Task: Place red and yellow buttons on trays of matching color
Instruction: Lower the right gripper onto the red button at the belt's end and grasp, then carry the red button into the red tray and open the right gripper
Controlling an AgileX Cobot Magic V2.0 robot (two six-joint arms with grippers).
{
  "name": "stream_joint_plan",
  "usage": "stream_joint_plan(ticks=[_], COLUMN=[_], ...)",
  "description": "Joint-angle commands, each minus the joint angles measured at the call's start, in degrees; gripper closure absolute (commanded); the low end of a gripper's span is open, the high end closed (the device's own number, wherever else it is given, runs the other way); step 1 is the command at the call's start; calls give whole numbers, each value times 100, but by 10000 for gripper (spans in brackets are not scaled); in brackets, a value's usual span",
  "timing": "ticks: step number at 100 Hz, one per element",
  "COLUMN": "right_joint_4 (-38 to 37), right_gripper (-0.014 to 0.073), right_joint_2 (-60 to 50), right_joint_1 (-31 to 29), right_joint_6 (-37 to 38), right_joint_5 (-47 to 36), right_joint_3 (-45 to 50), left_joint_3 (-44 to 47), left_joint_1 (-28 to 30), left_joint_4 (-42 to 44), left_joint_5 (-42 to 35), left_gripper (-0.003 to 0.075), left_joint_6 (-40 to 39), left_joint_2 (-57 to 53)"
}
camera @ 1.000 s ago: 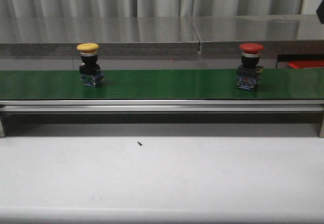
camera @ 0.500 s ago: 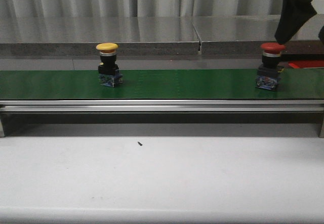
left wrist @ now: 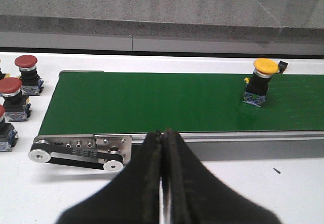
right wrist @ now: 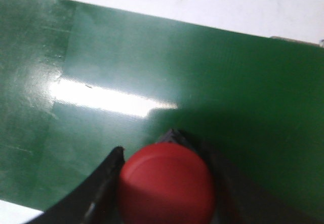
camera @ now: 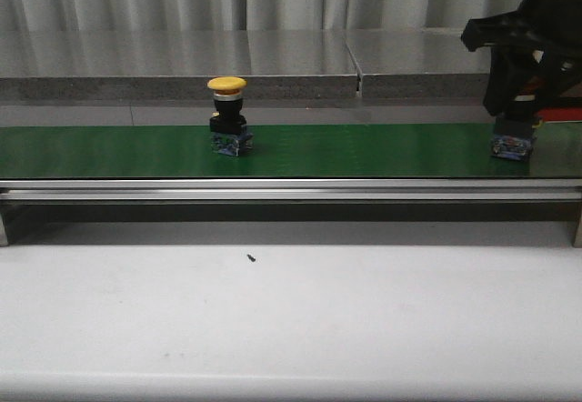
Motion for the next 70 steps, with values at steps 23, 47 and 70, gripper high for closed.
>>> stream_joint_plan(ticks=[23, 47, 70], right_joint_4=[13, 13, 13], right_gripper=[480, 480, 480], right_joint_2=[-257, 139, 927], right_joint_1=[-604, -1703, -2298], right_joint_6=[46, 51, 51], right_joint_5=[611, 681, 743], right_joint_3=[-1299, -2111, -2750], left_joint_3=[-151, -151, -151], left_joint_1=[-44, -44, -44], left_joint_4=[-93, -93, -93], left_joint_5=[-471, -471, -471], left_gripper=[739, 739, 739], left_joint_6=[-8, -8, -8], left_joint_2=[21, 21, 21])
